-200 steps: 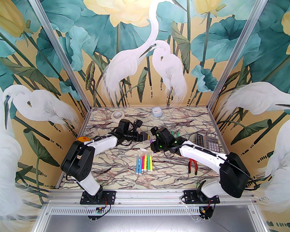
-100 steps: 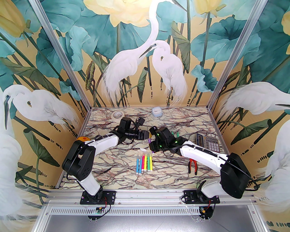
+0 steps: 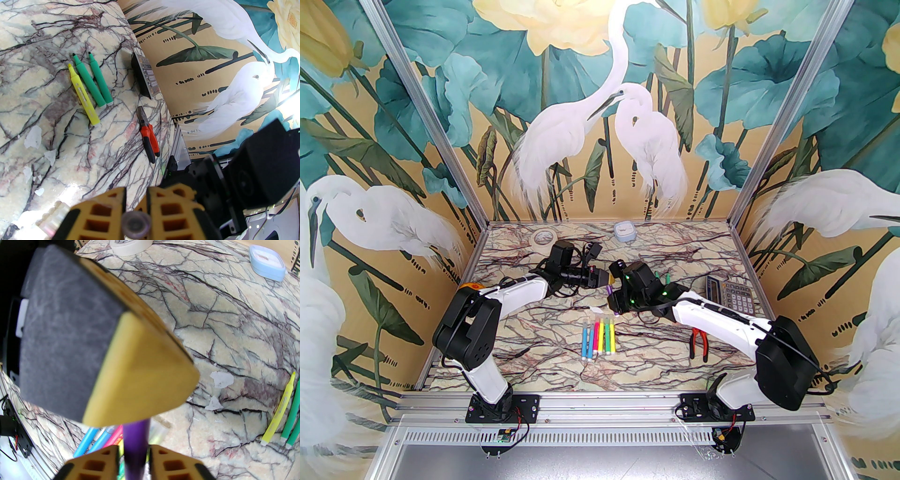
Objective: Open the pen caps
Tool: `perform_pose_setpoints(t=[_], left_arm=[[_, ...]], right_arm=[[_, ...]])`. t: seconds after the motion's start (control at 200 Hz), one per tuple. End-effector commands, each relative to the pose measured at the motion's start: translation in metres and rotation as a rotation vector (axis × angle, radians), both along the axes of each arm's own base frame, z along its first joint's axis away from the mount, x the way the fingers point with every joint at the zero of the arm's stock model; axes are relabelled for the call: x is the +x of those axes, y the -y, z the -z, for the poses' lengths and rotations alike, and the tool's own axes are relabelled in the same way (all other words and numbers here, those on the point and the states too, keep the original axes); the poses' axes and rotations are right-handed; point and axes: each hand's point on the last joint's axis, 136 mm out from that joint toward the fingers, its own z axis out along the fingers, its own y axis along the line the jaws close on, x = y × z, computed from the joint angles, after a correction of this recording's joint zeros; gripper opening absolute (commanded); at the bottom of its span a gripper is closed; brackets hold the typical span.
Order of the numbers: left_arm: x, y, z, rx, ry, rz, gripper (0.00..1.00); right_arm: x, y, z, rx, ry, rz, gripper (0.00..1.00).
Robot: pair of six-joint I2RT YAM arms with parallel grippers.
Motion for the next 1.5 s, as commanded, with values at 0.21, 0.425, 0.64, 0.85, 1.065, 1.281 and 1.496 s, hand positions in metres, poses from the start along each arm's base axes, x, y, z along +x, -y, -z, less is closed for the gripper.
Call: perform_pose_setpoints(t=[0.21, 0.425, 0.64, 0.85, 1.065, 1.281, 1.496], left_arm=[[0.007, 0.010, -0.016, -0.055, 0.001, 0.024, 0.09], [0.007, 0.013, -0.022, -0.091, -0.007, 0.030, 0.06], [0.011, 0.010, -0.014, -0.068, -0.026, -0.004, 0.03], [0.032, -0.007, -0.002, -0.038, -0.085, -0.101, 0.00], [0.052, -0.036, 0.003, -0.028, -0.112, -0.210, 0.00], [0.066, -0.056, 0.011, -0.027, -0.165, -0.291, 0.00], [0.063, -0.072, 0.043, 0.191, -0.196, -0.360, 0.00]], right_arm=[[0.006, -0.003, 0.015, -0.001, 0.007, 0.012, 0.40], [0.008, -0.005, 0.018, 0.007, 0.010, 0.017, 0.36], [0.006, -0.002, 0.015, 0.009, 0.024, 0.018, 0.14], [-0.002, 0.009, 0.021, -0.022, 0.023, 0.019, 0.01], [-0.028, 0.023, 0.035, -0.039, -0.017, -0.024, 0.00], [-0.050, 0.025, 0.042, -0.031, -0.046, -0.101, 0.00], [-0.010, 0.050, 0.048, -0.137, 0.010, 0.113, 0.00]])
